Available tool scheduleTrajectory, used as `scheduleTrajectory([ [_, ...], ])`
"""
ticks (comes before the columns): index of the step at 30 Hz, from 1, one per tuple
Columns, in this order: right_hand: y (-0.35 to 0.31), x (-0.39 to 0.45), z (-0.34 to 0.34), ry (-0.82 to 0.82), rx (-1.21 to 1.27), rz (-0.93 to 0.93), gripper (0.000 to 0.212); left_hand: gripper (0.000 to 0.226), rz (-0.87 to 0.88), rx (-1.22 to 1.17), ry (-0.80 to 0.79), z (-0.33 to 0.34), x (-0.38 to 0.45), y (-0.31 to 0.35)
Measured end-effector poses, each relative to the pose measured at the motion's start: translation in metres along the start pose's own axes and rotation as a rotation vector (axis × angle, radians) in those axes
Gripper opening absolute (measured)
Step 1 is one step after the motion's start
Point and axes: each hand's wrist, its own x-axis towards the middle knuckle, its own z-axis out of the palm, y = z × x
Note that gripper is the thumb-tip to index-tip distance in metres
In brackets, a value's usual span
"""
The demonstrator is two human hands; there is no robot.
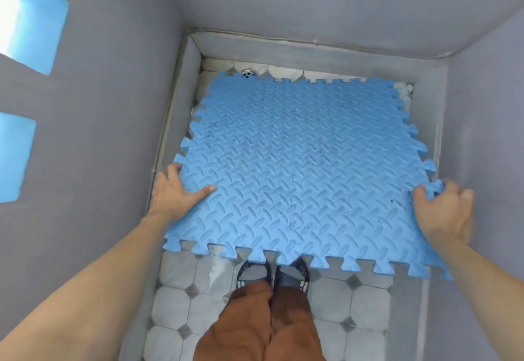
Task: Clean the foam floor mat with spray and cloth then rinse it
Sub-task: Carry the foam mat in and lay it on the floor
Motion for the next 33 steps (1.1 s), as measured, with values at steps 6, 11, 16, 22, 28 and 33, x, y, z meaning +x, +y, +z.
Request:
scheduleTrajectory([
  [6,0.019,0.032,0.094,-0.013,0.061,-0.009,0.052,0.102,0.005,0.073,-0.006,0.062,0.07,-0.022],
  [11,0.032,0.05,0.136,-0.094,0.113,0.053,0.05,0.102,-0.039,0.11,-0.036,0.102,0.093,-0.033],
  [16,0.038,0.071,0.166,-0.169,0.265,0.238,0.061,0.101,-0.064,0.127,-0.058,0.138,0.108,-0.044],
  [22,0.05,0.077,0.197,-0.359,0.279,0.265,0.07,0.103,-0.101,0.143,-0.052,0.164,0.132,-0.057],
  [28,0.038,0.062,0.194,-0.462,0.208,0.173,0.049,0.097,0.023,0.153,-0.049,0.163,0.125,-0.031],
  [33,-0.006,0.027,0.125,-0.466,0.254,0.008,0.035,0.09,0.233,0.115,0.002,0.118,0.072,0.03],
])
